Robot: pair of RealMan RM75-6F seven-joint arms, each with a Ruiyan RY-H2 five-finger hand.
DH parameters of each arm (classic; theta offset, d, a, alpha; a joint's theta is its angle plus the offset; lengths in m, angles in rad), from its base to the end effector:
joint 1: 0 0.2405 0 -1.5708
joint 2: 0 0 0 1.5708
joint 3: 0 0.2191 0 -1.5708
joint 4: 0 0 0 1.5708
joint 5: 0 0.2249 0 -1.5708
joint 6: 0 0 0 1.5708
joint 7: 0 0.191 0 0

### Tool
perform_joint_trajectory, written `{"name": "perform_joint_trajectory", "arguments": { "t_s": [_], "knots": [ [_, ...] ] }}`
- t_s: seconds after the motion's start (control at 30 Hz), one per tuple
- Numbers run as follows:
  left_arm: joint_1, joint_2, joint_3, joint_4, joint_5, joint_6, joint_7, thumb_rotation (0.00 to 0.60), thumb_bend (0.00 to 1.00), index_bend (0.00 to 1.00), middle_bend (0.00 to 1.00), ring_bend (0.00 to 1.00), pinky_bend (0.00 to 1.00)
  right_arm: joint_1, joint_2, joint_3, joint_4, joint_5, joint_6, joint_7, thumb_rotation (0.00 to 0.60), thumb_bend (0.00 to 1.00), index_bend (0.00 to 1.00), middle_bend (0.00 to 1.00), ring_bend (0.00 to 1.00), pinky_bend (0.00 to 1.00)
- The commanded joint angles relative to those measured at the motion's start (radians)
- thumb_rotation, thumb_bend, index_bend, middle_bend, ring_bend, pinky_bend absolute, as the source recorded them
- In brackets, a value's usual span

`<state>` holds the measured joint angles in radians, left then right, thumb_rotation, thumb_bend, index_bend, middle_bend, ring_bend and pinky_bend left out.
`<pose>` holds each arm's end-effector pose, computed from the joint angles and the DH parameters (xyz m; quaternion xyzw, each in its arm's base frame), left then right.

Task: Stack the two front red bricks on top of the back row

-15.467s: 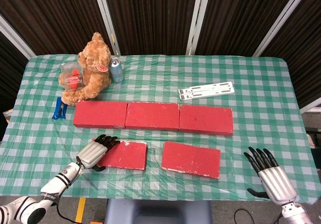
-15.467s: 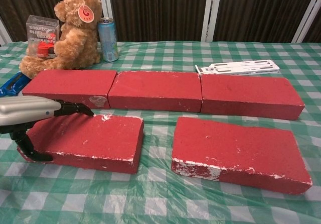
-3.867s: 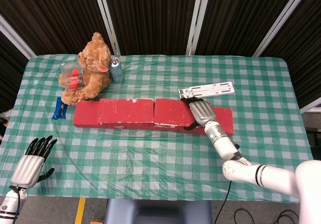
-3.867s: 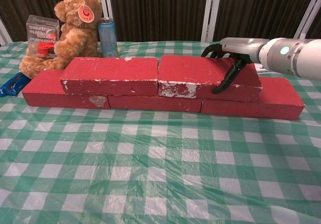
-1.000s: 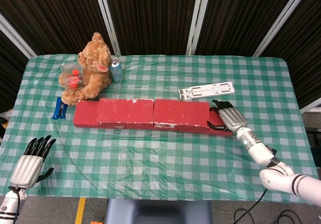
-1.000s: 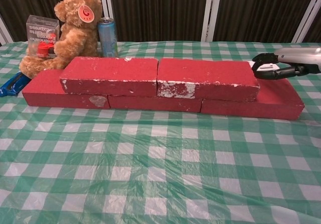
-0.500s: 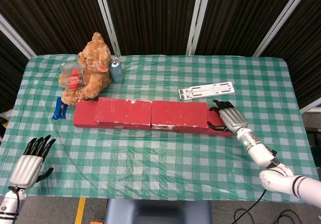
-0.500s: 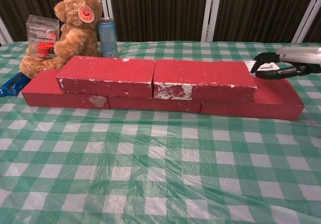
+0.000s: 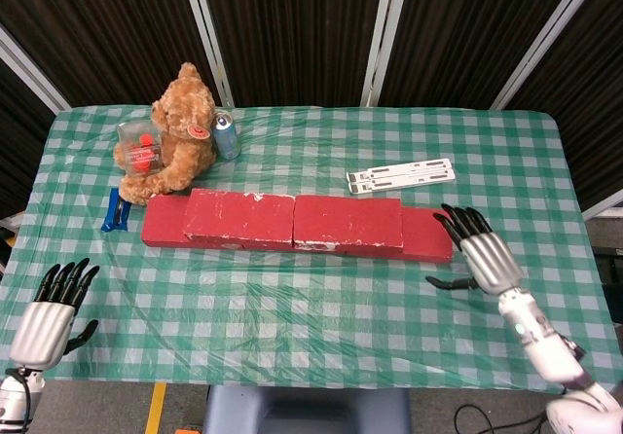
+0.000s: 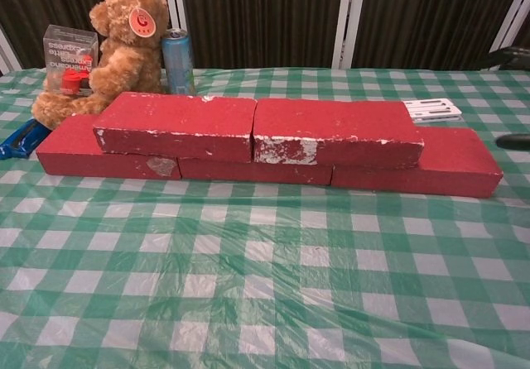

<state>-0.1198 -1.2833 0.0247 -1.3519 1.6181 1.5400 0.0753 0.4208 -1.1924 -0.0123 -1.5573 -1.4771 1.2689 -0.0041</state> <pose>-0.2911 0.2214 0.0920 -0.6674 -0.3022 -0.3641 0.5751 -0.2264 -0.2964 0.0656 0.7036 -0.3616 0.3880 0.4730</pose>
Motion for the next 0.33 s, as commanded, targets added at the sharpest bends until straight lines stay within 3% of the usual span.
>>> {"name": "perform_joint_trajectory", "arguments": {
  "t_s": [0.03,0.13,0.33],
  "knots": [
    [0.018,0.005,-0.006,-0.016,0.012,0.040,0.020,0.600,0.30,0.00,0.00,0.00,0.06,-0.240,-0.018,-0.134,-0.022,-0.195,0.297,-0.142,0.337,0.27,0.00,0.00,0.00,0.00],
    [0.029,0.009,-0.007,-0.026,0.020,0.065,0.035,0.600,0.29,0.00,0.00,0.00,0.06,-0.280,-0.039,-0.128,0.028,-0.171,0.319,-0.145,0.347,0.26,0.00,0.00,0.00,0.00],
    [0.035,0.011,-0.006,-0.045,0.021,0.062,0.069,0.600,0.30,0.00,0.00,0.00,0.06,-0.289,-0.011,-0.109,0.015,-0.149,0.293,-0.143,0.366,0.26,0.00,0.00,0.00,0.00]
  ]
}}
